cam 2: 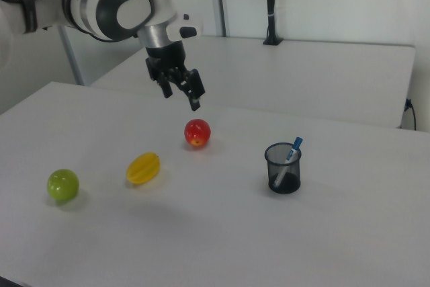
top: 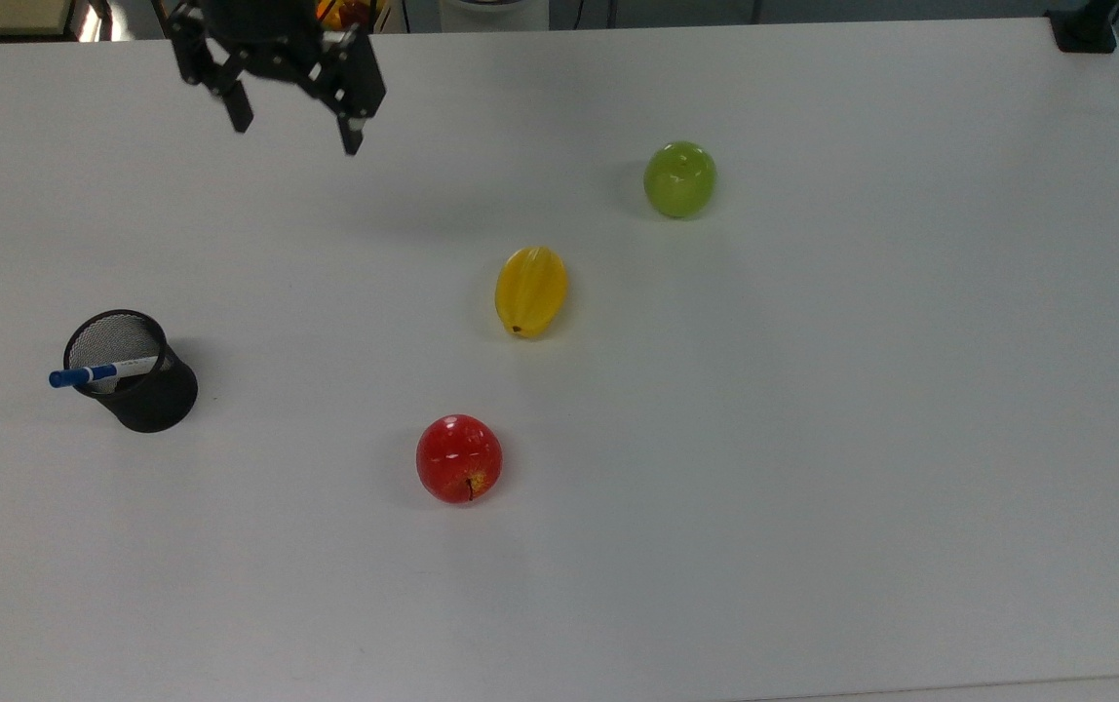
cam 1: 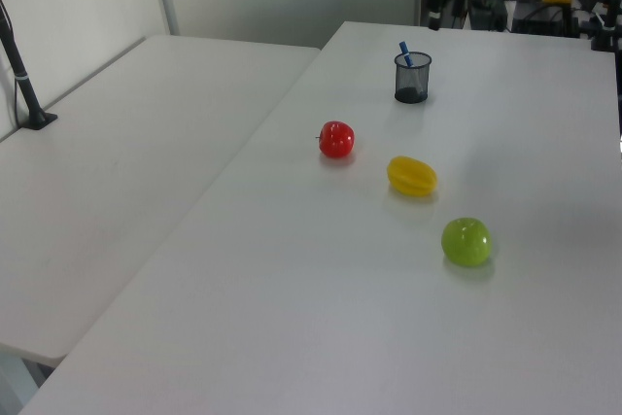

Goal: Take marker pen
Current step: 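Move the open gripper over the black mesh cup toward the marker, then close the gripper on the marker's blue cap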

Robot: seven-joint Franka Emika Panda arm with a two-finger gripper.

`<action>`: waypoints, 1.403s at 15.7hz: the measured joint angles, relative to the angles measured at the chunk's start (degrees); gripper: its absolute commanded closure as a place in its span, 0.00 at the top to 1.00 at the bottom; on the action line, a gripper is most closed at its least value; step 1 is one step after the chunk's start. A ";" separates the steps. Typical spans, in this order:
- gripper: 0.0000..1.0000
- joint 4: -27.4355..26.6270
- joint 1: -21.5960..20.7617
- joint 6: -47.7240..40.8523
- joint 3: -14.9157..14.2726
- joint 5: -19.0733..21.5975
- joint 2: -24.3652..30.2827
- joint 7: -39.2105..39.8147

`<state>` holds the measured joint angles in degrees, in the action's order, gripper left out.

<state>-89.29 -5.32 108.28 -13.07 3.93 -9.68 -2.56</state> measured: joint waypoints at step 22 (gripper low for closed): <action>0.68 11.28 13.60 39.66 -0.36 0.26 -25.52 -3.91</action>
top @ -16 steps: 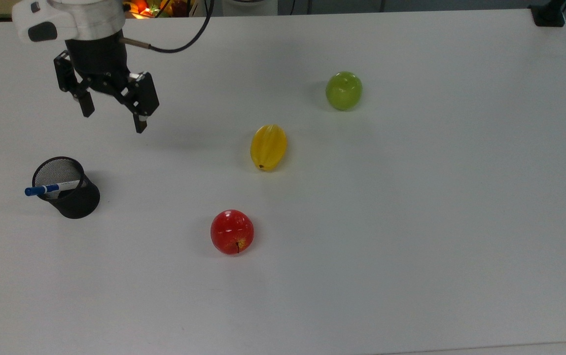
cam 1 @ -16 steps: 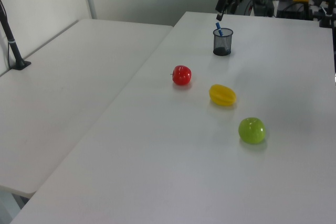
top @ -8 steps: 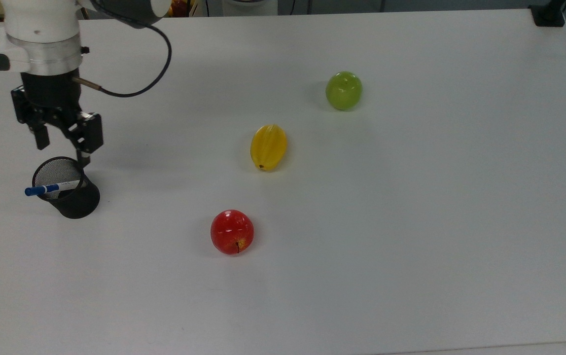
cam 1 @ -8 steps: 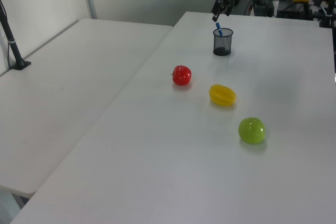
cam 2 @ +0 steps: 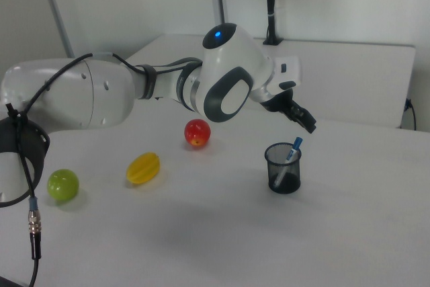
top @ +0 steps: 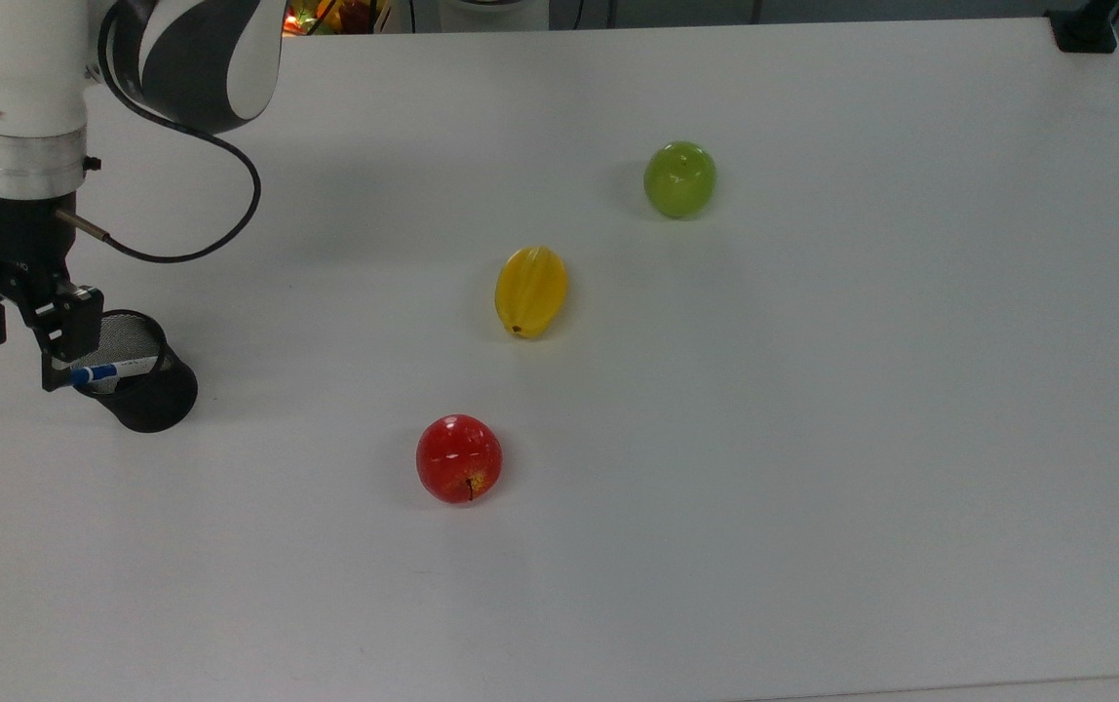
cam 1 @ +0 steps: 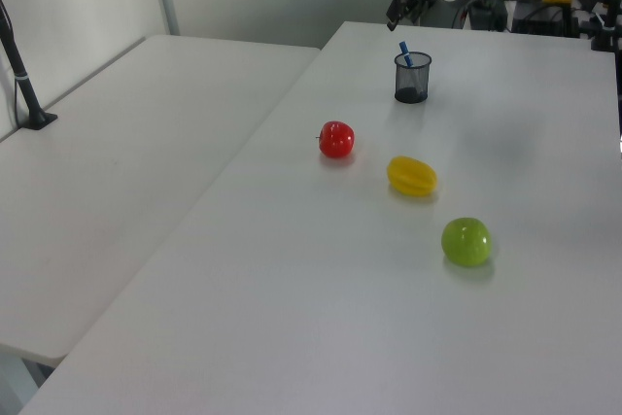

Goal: Take marker pen
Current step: 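Close the gripper on the marker's blue cap, then lift the marker up out of the mesh cup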

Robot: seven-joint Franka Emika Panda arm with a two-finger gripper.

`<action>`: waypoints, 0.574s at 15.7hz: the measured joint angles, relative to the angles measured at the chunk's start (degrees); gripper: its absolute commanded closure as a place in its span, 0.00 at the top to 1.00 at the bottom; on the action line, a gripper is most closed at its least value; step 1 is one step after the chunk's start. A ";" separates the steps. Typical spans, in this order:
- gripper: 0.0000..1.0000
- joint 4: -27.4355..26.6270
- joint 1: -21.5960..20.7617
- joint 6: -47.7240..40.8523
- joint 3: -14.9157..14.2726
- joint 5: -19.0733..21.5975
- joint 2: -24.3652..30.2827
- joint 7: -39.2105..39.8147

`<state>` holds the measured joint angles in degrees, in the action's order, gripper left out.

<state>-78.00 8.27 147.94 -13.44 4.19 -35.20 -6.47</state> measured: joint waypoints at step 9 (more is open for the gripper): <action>0.64 0.36 0.23 0.47 0.00 -0.01 -2.02 -0.60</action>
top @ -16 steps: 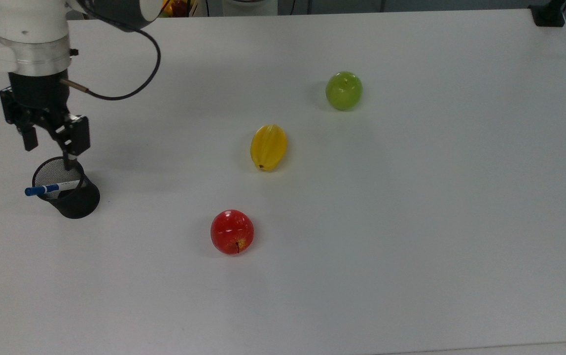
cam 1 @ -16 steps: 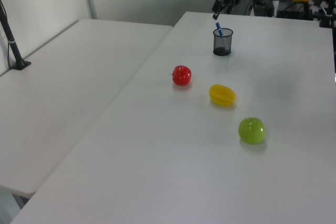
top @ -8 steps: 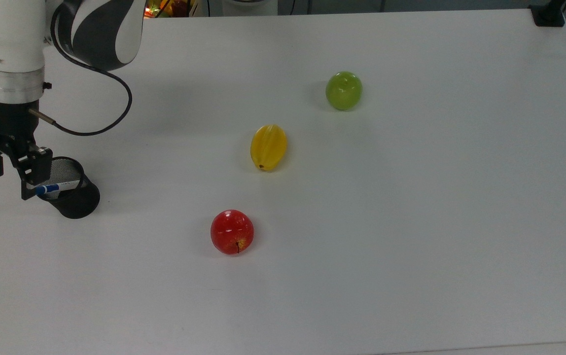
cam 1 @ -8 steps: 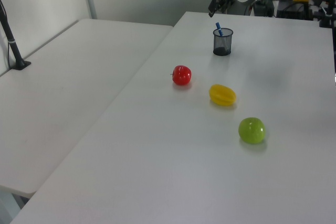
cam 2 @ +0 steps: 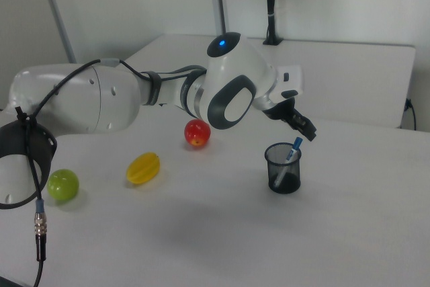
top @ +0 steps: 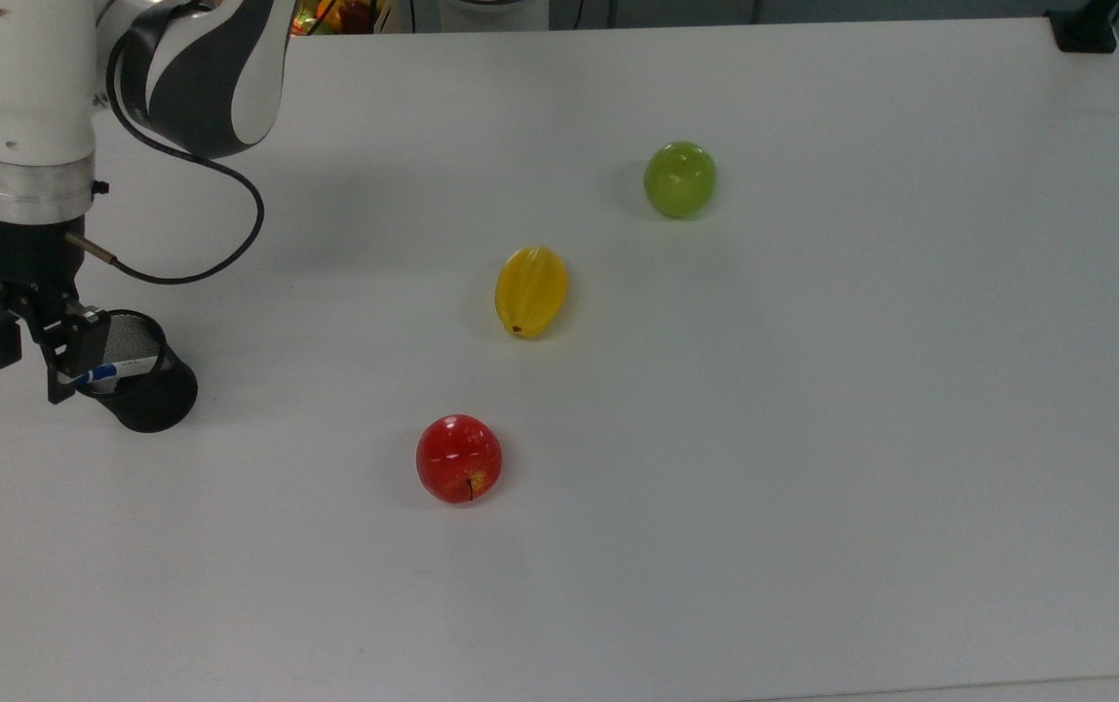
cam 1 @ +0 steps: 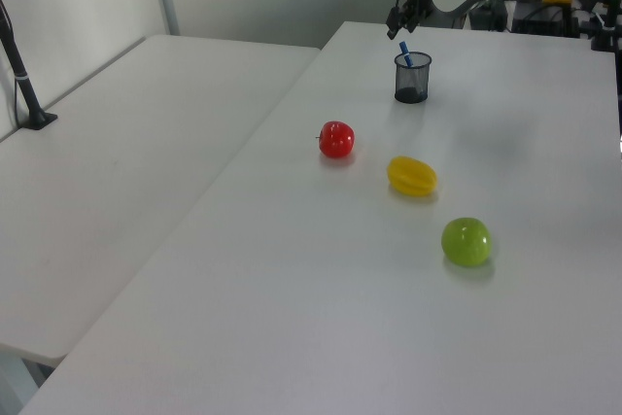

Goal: Take marker pen
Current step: 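Lift the marker up out of the mesh cup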

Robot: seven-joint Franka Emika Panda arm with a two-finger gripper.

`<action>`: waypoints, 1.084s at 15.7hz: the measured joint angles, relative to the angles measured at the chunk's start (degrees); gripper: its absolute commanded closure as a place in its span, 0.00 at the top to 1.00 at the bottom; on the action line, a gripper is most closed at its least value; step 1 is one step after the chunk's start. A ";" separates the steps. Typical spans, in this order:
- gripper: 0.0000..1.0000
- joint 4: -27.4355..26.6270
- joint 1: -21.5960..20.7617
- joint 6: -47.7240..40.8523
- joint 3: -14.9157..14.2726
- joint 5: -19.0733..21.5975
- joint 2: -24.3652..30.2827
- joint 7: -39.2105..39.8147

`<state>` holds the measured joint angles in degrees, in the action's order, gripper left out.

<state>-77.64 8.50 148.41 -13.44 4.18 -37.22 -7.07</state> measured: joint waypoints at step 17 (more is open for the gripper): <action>0.16 -1.03 0.20 -3.51 0.05 0.04 -0.32 0.77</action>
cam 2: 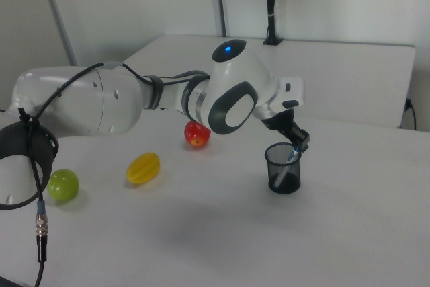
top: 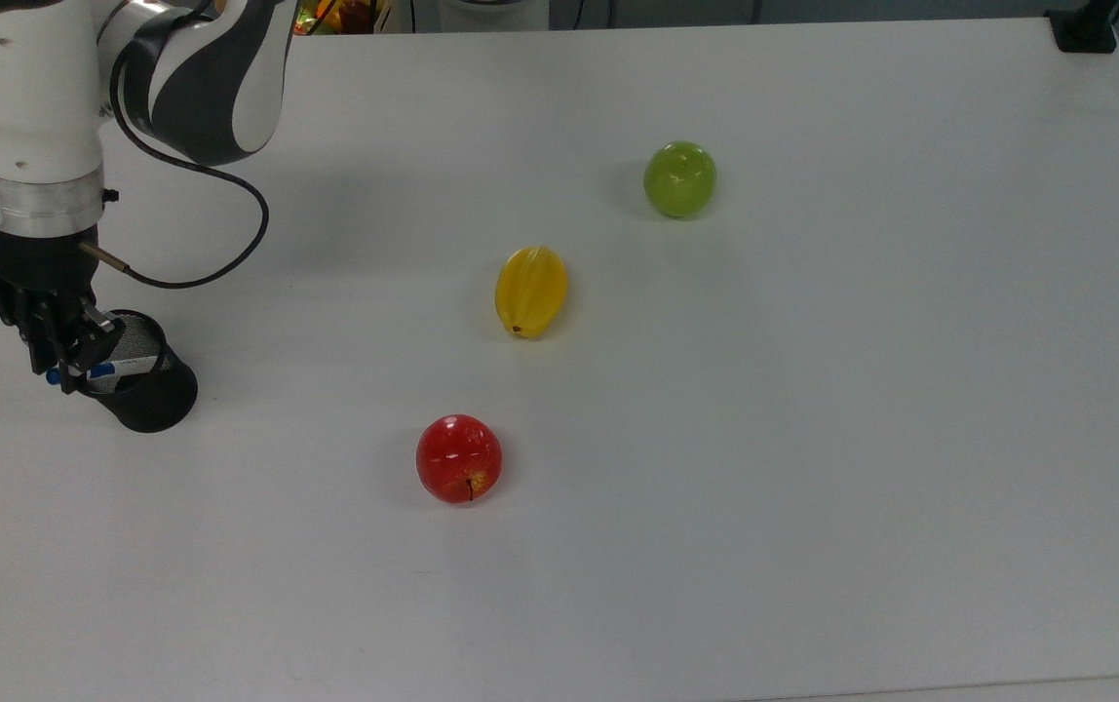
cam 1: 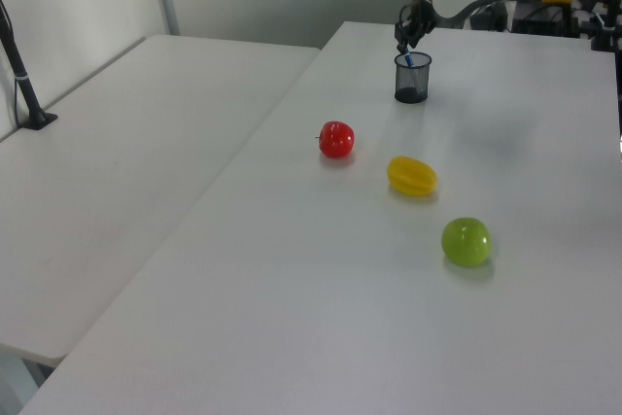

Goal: Take marker pen
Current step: 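Lift the marker up out of the mesh cup, then carry the marker toward the yellow star fruit and lower it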

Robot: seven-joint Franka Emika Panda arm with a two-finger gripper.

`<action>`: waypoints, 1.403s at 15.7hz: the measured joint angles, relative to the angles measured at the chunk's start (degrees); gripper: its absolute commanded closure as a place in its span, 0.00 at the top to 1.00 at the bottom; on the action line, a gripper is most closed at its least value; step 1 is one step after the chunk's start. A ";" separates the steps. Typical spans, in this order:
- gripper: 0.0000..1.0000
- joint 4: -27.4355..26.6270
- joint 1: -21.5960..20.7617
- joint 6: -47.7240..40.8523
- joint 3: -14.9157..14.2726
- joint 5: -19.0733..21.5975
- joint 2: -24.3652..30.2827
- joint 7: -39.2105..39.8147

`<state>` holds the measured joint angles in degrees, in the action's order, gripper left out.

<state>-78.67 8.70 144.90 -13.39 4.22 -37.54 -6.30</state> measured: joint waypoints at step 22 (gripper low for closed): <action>0.11 -0.27 -4.30 -7.47 0.14 2.54 13.74 0.42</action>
<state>-78.94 4.41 137.43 -13.24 6.76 -23.80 -5.88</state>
